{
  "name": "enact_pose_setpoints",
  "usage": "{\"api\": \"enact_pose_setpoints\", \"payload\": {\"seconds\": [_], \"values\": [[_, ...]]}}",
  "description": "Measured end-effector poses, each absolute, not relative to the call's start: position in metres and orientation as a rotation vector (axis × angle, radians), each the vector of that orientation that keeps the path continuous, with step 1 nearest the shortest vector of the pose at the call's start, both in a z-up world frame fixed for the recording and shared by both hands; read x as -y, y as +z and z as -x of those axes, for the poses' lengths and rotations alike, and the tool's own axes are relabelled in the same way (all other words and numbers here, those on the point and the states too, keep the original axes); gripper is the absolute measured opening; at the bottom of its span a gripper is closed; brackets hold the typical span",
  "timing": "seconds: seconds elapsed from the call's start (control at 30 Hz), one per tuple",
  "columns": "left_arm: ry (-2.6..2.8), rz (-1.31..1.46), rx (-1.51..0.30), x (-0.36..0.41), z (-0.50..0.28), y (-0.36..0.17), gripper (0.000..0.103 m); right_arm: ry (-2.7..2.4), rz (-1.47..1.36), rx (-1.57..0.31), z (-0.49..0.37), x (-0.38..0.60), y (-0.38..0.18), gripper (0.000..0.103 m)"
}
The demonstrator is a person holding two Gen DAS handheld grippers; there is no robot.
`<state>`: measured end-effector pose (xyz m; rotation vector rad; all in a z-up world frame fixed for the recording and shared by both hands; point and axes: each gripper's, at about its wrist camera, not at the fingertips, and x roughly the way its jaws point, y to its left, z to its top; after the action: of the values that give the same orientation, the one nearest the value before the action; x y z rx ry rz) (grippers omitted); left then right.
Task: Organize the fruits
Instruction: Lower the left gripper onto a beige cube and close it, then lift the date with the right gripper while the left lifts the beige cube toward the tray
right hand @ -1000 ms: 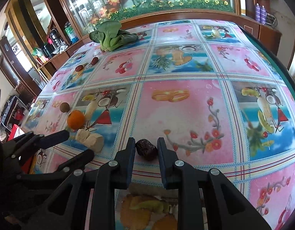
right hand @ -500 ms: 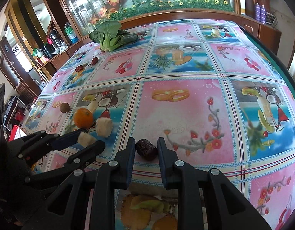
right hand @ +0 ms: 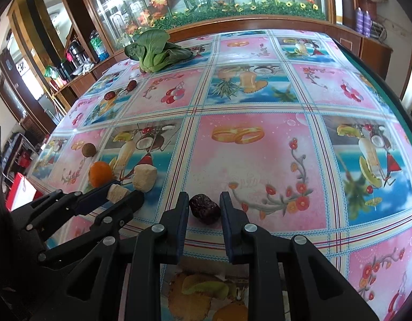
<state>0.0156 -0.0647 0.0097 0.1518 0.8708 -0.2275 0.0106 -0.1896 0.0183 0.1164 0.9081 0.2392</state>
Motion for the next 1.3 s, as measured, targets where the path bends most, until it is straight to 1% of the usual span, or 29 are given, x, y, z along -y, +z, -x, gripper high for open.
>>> {"api": "enact_pose_setpoints", "payload": {"seconds": [0.23, 0.73, 1.0, 1.3], "values": [[-0.202, -0.086, -0.877, 0.052, -0.017, 0.01, 0.029, 0.244, -0.082, -0.886, -0.013, 0.185, 0.017, 0.023], [-0.206, -0.056, -0.875, 0.047, -0.017, 0.01, 0.029, 0.25, -0.071, -0.872, -0.015, 0.181, 0.016, 0.023], [-0.202, -0.061, -0.875, 0.047, -0.017, 0.01, 0.029, 0.25, -0.117, -0.883, -0.015, 0.184, 0.017, 0.022], [-0.135, -0.132, -0.867, 0.056, -0.016, 0.008, 0.029, 0.261, -0.217, -0.922, -0.013, 0.194, 0.017, 0.022]]}}
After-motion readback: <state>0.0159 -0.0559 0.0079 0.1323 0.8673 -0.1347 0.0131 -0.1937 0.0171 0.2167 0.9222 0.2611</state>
